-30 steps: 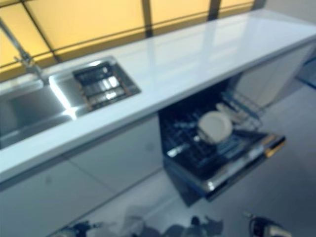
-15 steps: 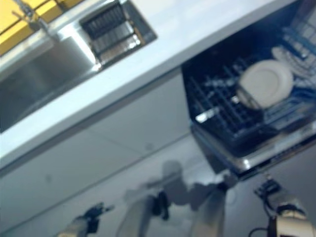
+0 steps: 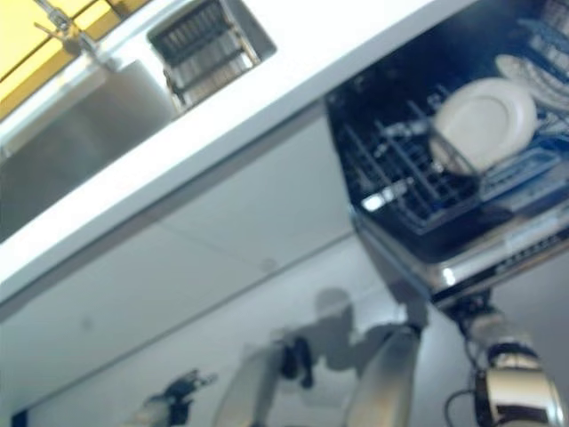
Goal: Take plates into dishwasher
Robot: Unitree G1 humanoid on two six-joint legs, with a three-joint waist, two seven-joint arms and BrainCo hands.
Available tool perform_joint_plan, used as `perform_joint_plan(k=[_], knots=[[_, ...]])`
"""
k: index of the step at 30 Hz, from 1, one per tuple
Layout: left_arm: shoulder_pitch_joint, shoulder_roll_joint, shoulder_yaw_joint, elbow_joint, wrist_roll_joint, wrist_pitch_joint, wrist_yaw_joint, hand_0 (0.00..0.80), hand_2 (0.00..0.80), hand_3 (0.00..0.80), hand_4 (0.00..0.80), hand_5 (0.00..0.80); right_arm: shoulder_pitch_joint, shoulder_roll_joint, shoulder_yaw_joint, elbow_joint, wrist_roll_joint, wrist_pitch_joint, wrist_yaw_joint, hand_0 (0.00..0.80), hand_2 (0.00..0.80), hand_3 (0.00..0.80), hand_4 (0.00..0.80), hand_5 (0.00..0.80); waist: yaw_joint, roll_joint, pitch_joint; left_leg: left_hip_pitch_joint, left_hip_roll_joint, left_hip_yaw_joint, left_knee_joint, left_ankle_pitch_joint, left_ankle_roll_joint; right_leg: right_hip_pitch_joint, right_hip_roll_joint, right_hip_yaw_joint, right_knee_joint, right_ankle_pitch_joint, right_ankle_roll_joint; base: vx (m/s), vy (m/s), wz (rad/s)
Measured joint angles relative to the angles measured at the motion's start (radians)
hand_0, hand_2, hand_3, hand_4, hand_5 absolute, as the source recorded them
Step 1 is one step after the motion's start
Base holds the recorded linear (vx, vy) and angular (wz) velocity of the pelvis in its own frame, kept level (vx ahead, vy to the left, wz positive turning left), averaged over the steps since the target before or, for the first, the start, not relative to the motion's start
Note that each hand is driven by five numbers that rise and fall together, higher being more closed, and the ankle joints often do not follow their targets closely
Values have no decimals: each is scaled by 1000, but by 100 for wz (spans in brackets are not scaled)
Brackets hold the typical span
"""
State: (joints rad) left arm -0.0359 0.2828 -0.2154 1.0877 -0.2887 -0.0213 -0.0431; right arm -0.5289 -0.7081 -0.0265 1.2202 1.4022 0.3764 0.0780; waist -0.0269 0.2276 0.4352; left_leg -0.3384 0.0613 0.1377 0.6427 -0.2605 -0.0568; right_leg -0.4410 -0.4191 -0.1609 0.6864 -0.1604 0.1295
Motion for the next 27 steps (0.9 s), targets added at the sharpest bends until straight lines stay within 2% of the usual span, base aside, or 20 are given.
perform_joint_plan(k=[2, 4, 6, 10, 12, 14, 18, 21, 23, 27], knots=[[1, 1, 0, -3, 0, 6, -7, 0, 0, 0, 0, 0, -2, -14, 16, -23, 1, 1, 26, 0, 0, 0, 0, 0, 17, 0, 0, 14, 8, -7, -6, 1, -1, 15, 1, -7, -3, -2, 3, 130, -23, 2], [6, 2, 1, -2, 1, 10, -7, 0, 0, 0, 0, 0, -33, -15, 57, -25, 0, 1, 45, 0, 0, 0, 0, 0, 18, -1, 0, 22, 15, -15, -7, 4, -4, 37, -1, -37, -10, 0, 0, 48, -31, 5], [17, 4, 1, -7, 1, 14, -9, 0, 0, 0, 0, 0, -62, -11, 82, -41, 1, 2, 51, 0, 0, 0, 0, 0, 24, -6, -2, 32, 20, -29, -17, 15, -5, 58, 10, -50, -23, 8, -13, -28, -41, 7], [16, 12, 1, -19, 3, 19, -9, 0, 0, 0, 0, 0, -124, -11, 96, -77, 3, -7, 83, 0, 0, 0, 0, 0, 73, -20, -5, 51, 37, -38, -36, 29, -10, 92, 19, -84, -44, 10, -21, 42, -57, 8], [18, 17, 2, -22, 4, 29, -9, 0, 0, 0, 0, 0, -168, -6, 97, -88, 3, -14, 96, 0, 0, 0, 0, 0, 80, -27, -7, 53, 41, -47, -36, 30, -12, 109, 23, -99, -51, 9, -21, 91, -84, 15], [13, 28, 2, -28, 24, 37, -9, 0, 0, 0, 0, 0, -224, -6, 96, -105, 3, -23, 102, 0, 0, 0, 0, 0, 101, -40, -9, 66, 44, -57, -36, 30, -15, 140, 25, -113, -60, 12, -25, 131, -107, 20], [13, 80, 3, -32, 44, 44, -14, 0, 0, 0, 0, 0, -285, 3, 95, -114, 2, -20, 109, 0, 0, 0, 0, 0, 142, -96, -36, 89, 52, -62, -40, 26, -21, 195, 33, -142, -88, 7, -19, 120, -38, 17], [10, 99, 3, -34, 80, 49, -17, 0, 0, 0, 0, 0, -324, 1, 95, -90, -32, -17, 102, 0, 0, 0, 0, 0, 150, -120, -50, 106, 55, -56, -37, 25, -19, 240, 33, -149, -119, 8, -17, 93, 19, 30], [15, 114, 3, -28, 81, 56, -18, 0, 0, 0, 0, 0, -322, 1, 95, -70, -58, -16, 102, 0, 0, 0, 0, 0, 149, -142, -61, 113, 53, -52, -32, 15, -8, 260, 35, -149, -141, 14, -11, 64, 32, 11], [10, 126, 4, -9, 82, 56, -17, 0, 0, 0, 0, 0, -344, -7, 66, -72, -145, -29, 108, 0, 0, 0, 0, 0, 151, -162, -84, 122, 52, -43, -16, -6, 11, 293, 41, -146, -184, 35, -9, 56, 58, -3]])
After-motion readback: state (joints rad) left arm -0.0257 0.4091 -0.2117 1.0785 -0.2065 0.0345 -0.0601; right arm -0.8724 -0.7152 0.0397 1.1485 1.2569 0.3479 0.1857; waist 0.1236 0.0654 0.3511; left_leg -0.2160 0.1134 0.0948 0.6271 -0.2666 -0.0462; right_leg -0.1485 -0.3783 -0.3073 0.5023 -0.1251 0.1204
